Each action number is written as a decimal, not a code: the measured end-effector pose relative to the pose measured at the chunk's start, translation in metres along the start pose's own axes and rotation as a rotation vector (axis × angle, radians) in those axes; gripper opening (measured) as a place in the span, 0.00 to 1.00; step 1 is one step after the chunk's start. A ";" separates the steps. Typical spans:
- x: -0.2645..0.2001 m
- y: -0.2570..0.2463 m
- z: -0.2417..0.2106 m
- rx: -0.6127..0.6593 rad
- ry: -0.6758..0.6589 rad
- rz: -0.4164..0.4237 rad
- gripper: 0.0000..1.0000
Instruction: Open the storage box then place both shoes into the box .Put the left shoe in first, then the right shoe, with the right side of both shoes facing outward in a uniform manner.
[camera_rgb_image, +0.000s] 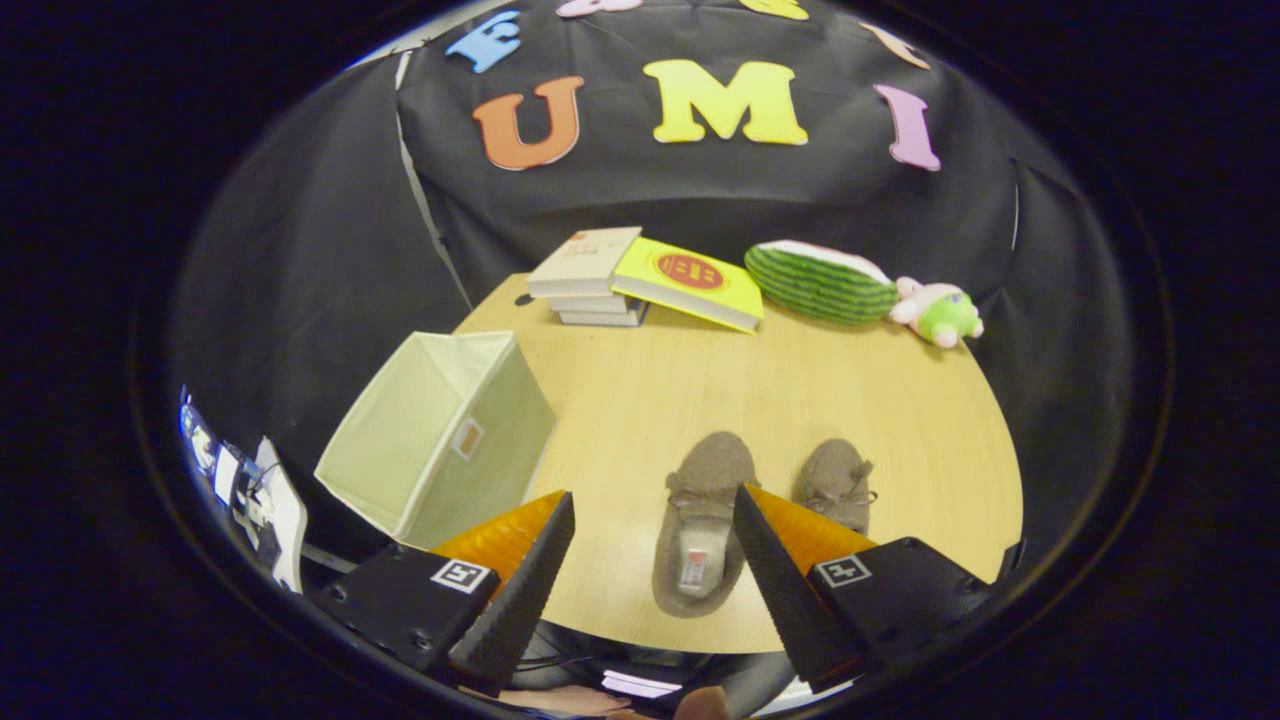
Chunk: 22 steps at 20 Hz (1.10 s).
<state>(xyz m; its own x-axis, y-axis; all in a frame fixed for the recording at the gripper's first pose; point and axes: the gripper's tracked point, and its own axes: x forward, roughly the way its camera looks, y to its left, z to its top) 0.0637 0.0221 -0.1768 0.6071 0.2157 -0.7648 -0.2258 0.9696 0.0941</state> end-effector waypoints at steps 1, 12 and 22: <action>0.009 -0.009 -0.007 0.015 0.032 -0.013 1.00; 0.078 -0.055 -0.068 0.086 0.290 -0.041 0.97; 0.107 -0.059 -0.086 0.349 0.383 0.052 0.39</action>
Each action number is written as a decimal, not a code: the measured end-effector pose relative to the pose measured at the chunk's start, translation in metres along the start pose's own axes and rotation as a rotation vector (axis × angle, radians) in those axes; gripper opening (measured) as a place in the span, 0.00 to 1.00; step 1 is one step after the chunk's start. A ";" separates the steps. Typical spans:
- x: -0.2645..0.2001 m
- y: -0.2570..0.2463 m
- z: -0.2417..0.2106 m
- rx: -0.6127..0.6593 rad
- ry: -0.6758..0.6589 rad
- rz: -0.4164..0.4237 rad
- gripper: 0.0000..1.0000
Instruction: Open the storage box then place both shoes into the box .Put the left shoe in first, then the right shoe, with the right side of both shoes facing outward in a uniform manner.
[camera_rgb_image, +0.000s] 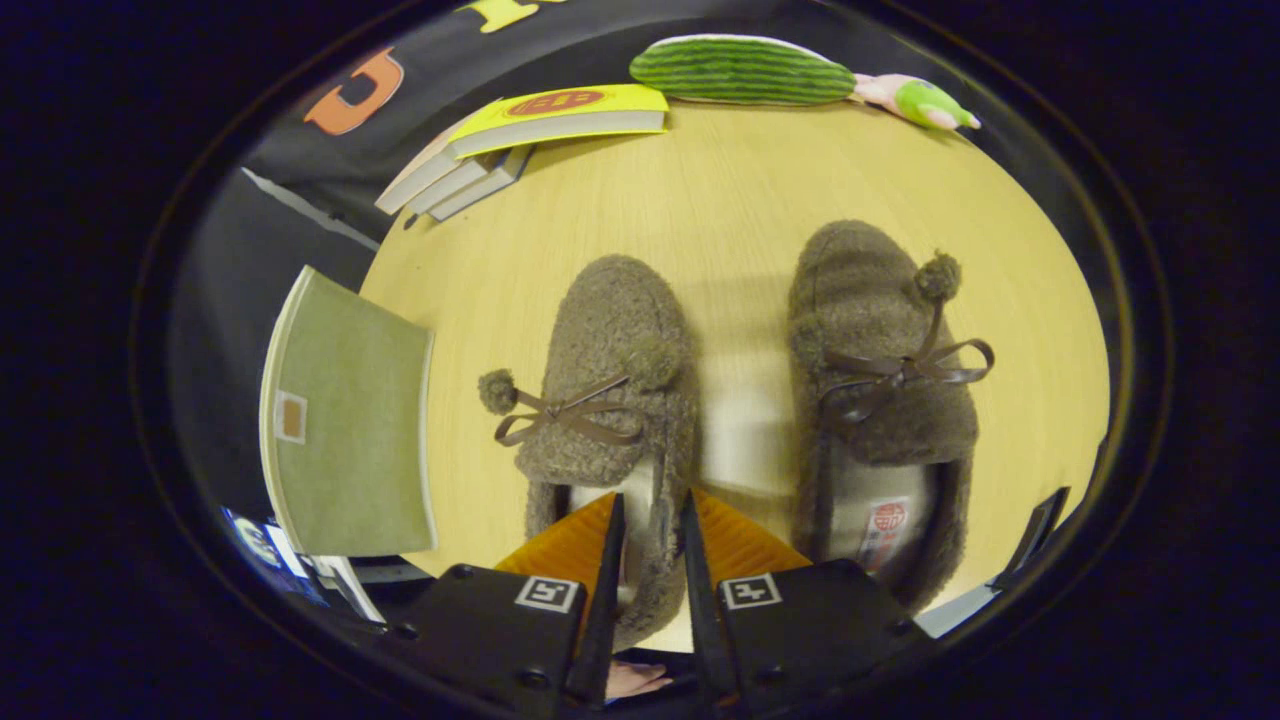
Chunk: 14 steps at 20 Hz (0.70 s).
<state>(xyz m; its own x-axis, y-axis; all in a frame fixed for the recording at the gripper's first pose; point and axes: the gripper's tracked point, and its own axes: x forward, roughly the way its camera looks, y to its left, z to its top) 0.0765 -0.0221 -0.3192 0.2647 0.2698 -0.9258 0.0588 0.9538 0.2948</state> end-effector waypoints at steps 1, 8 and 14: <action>0.000 -0.001 -0.001 0.029 -0.002 0.007 0.23; -0.025 0.010 -0.007 0.163 -0.039 0.084 0.06; -0.104 0.086 -0.025 0.151 -0.159 0.222 0.06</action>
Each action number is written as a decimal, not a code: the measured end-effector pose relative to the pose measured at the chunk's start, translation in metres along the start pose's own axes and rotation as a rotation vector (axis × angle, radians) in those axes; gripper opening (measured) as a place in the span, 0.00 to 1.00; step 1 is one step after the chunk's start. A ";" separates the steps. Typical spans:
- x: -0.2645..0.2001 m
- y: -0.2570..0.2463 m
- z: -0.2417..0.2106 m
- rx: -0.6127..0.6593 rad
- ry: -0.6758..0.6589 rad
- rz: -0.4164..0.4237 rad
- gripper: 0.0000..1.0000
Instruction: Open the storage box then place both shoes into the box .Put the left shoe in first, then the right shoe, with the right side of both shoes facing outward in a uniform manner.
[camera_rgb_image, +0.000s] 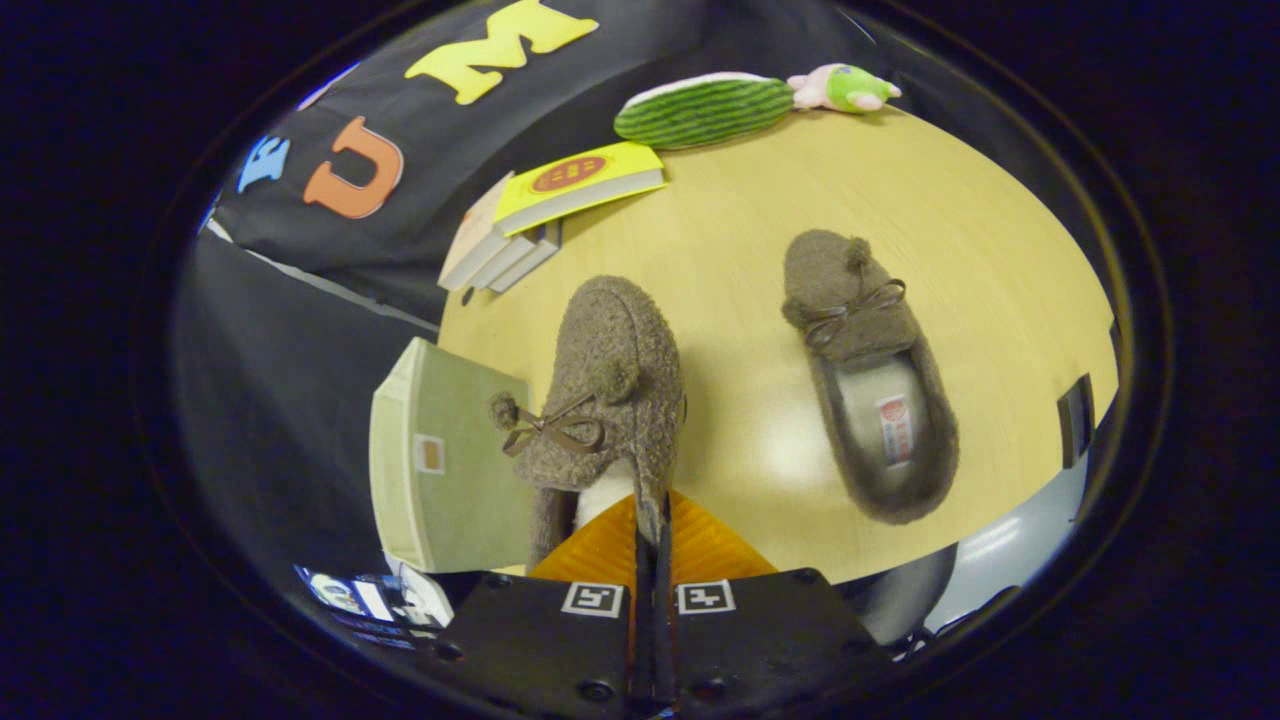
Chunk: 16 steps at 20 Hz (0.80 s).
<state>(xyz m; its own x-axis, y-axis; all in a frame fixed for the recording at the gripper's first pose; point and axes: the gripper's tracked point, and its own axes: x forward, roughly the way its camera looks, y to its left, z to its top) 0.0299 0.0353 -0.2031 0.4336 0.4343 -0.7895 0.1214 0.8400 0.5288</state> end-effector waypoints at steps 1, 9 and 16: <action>-0.012 0.022 -0.002 -0.017 -0.019 0.027 0.06; -0.043 0.195 -0.012 -0.123 -0.102 0.177 0.06; 0.028 0.279 -0.034 -0.090 -0.052 0.172 0.06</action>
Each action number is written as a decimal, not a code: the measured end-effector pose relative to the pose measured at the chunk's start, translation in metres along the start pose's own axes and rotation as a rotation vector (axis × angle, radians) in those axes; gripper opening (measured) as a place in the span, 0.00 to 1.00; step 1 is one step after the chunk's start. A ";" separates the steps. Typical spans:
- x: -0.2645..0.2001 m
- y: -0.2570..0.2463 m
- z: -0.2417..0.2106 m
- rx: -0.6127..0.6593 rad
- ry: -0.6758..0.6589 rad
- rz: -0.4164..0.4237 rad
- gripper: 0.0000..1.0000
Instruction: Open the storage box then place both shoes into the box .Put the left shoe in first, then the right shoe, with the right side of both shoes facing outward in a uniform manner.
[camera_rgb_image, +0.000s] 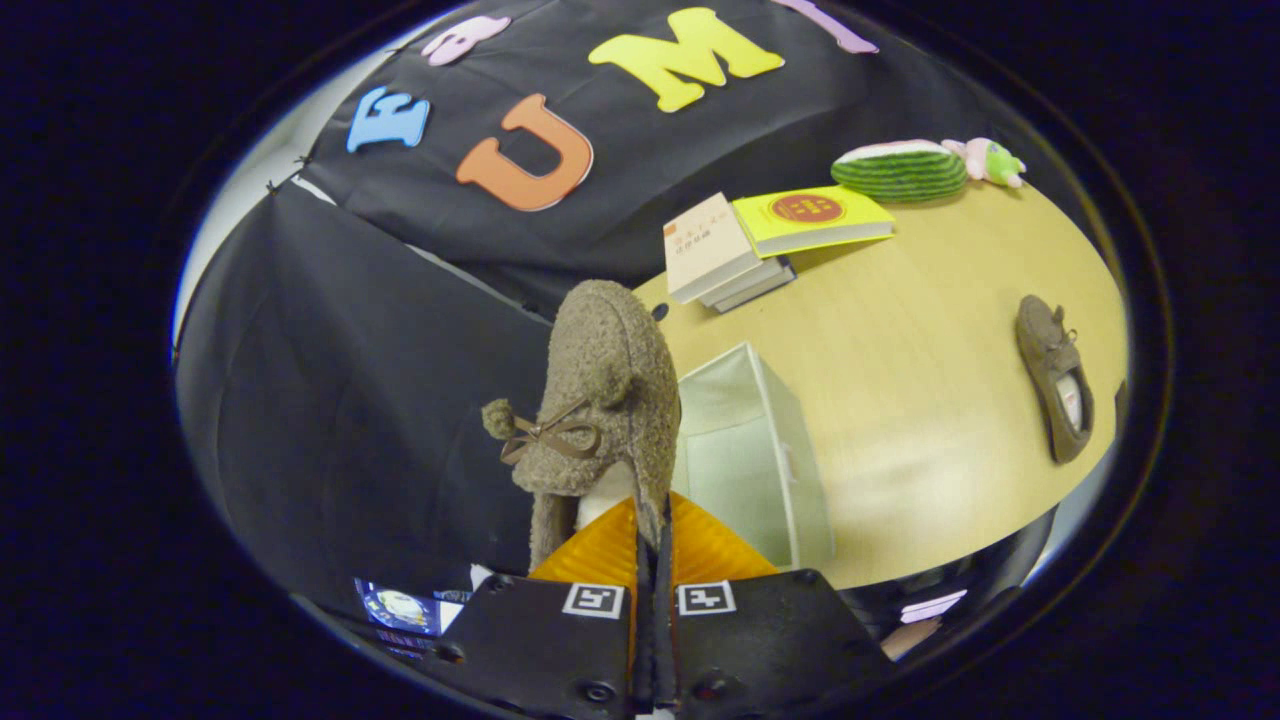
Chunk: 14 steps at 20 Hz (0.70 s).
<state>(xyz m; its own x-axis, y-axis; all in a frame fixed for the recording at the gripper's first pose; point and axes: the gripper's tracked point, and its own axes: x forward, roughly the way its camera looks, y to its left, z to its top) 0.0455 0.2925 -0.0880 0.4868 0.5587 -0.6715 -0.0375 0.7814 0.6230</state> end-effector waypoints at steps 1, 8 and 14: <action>0.018 0.000 -0.007 0.007 0.026 -0.010 0.06; 0.091 -0.023 -0.039 0.080 0.123 -0.110 0.06; 0.107 -0.028 -0.047 0.093 0.145 -0.110 0.14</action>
<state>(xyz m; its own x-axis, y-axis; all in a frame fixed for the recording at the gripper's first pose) 0.0574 0.3431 -0.1965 0.3521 0.5107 -0.7844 0.0930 0.8148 0.5722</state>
